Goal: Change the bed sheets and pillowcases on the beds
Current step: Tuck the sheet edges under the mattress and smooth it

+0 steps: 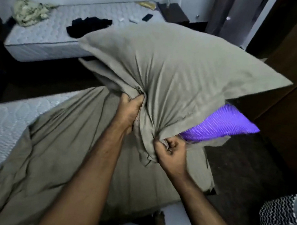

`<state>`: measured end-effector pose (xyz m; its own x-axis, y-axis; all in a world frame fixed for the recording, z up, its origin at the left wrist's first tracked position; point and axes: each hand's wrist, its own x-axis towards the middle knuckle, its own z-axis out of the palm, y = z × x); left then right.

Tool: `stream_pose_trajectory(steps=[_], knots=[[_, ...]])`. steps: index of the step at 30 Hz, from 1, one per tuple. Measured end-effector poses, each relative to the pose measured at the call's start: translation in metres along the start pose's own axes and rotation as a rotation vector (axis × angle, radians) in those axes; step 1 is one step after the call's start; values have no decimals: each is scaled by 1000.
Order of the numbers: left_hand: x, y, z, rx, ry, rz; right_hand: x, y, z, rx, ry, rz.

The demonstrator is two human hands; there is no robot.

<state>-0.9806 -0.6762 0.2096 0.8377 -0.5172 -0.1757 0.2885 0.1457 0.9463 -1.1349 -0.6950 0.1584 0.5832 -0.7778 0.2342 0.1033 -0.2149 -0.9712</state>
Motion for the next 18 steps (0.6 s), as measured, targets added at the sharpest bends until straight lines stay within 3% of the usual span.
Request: stream_pose_trajectory(steps=[6, 9, 12, 15, 18], knots=[[16, -157, -26, 33, 160, -436, -36, 119, -15, -79, -88, 490], [11, -241, -52, 116, 260, -643, -67, 195, -21, -258, -128, 747], [-9, -314, -73, 259, 392, -807, -101, 240, -30, -438, -277, 864], [-32, -351, -89, 303, 386, -794, -136, 259, -21, -522, -334, 913], [-37, -334, -102, 273, 389, -778, -144, 245, -4, -590, -317, 919]])
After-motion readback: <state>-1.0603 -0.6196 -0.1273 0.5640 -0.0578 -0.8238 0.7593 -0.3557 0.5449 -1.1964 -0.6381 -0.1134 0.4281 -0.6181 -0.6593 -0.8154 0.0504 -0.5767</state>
